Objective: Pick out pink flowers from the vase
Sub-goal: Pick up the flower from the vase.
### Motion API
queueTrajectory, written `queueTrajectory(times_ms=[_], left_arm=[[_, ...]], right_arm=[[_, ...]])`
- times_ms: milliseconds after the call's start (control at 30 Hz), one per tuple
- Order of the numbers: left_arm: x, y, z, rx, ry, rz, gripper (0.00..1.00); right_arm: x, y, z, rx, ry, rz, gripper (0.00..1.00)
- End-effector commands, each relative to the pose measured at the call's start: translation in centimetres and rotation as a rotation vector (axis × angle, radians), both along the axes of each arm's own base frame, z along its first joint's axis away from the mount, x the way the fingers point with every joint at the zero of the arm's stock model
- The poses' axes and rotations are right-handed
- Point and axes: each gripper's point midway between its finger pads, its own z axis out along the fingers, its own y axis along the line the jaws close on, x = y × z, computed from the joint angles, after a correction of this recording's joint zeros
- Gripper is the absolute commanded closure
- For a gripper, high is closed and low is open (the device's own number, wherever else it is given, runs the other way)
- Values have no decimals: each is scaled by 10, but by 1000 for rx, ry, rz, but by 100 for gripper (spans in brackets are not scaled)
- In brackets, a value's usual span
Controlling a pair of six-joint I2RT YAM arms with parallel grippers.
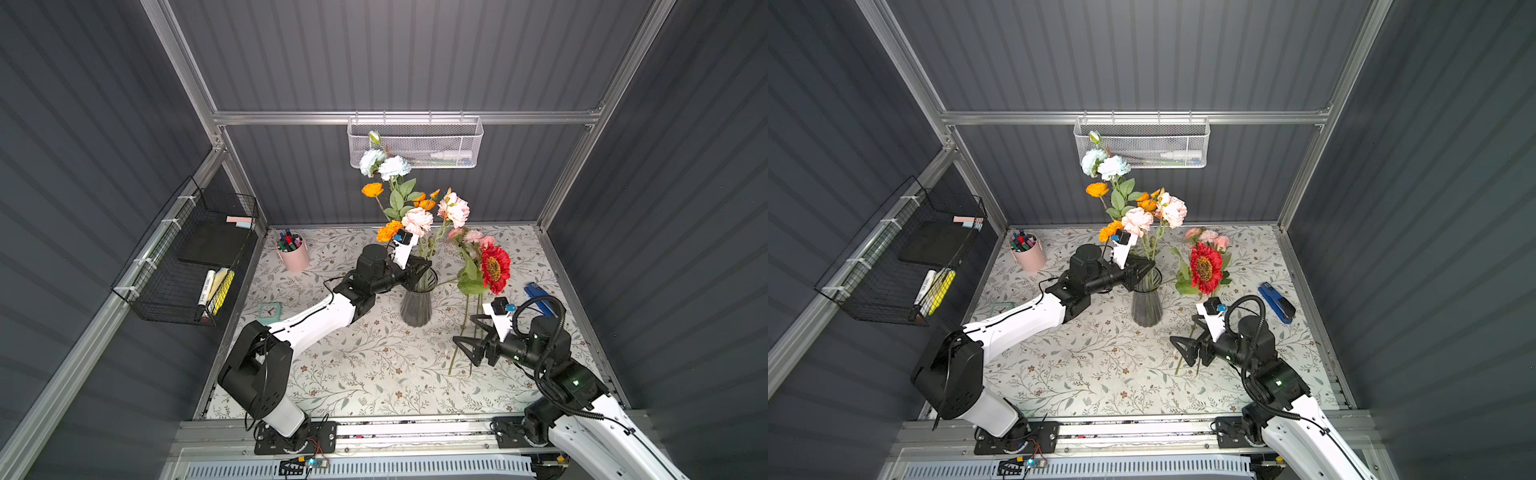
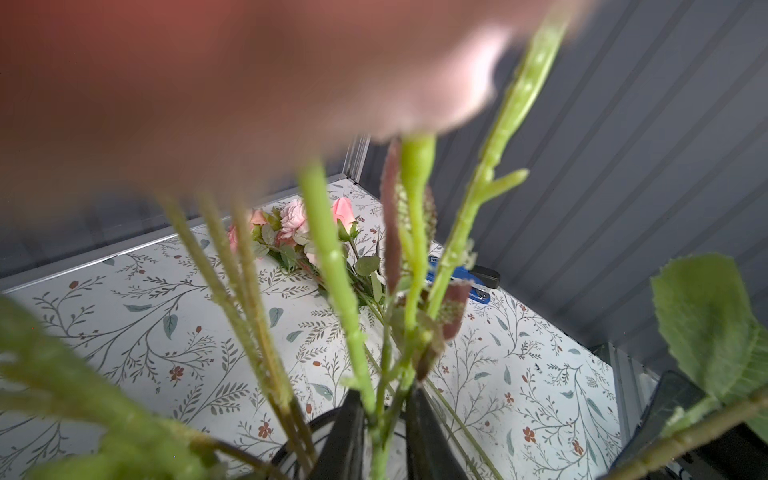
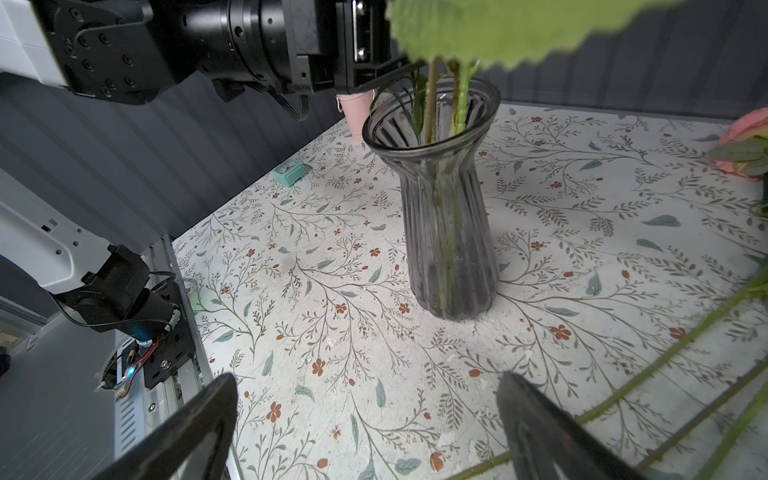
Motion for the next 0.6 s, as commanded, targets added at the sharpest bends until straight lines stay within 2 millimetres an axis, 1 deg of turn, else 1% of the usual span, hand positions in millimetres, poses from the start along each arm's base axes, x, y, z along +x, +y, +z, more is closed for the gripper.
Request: queueTrajectory(times_ms=[0, 133, 167, 367, 567], left_arm=[[-9, -7, 4, 0, -33, -44, 82], [-15, -6, 8, -2, -57, -64, 93], [-17, -6, 10, -4, -68, -68, 94], [-27, 2, 22, -3, -121, -71, 97], [-34, 6, 27, 27, -160, -77, 97]], right_arm=[[-1, 4, 13, 16, -46, 31, 1], [-2, 5, 16, 20, -51, 36, 1], [-2, 5, 17, 20, -52, 36, 1], [-1, 7, 20, 23, -50, 44, 1], [-2, 8, 23, 32, -57, 49, 1]])
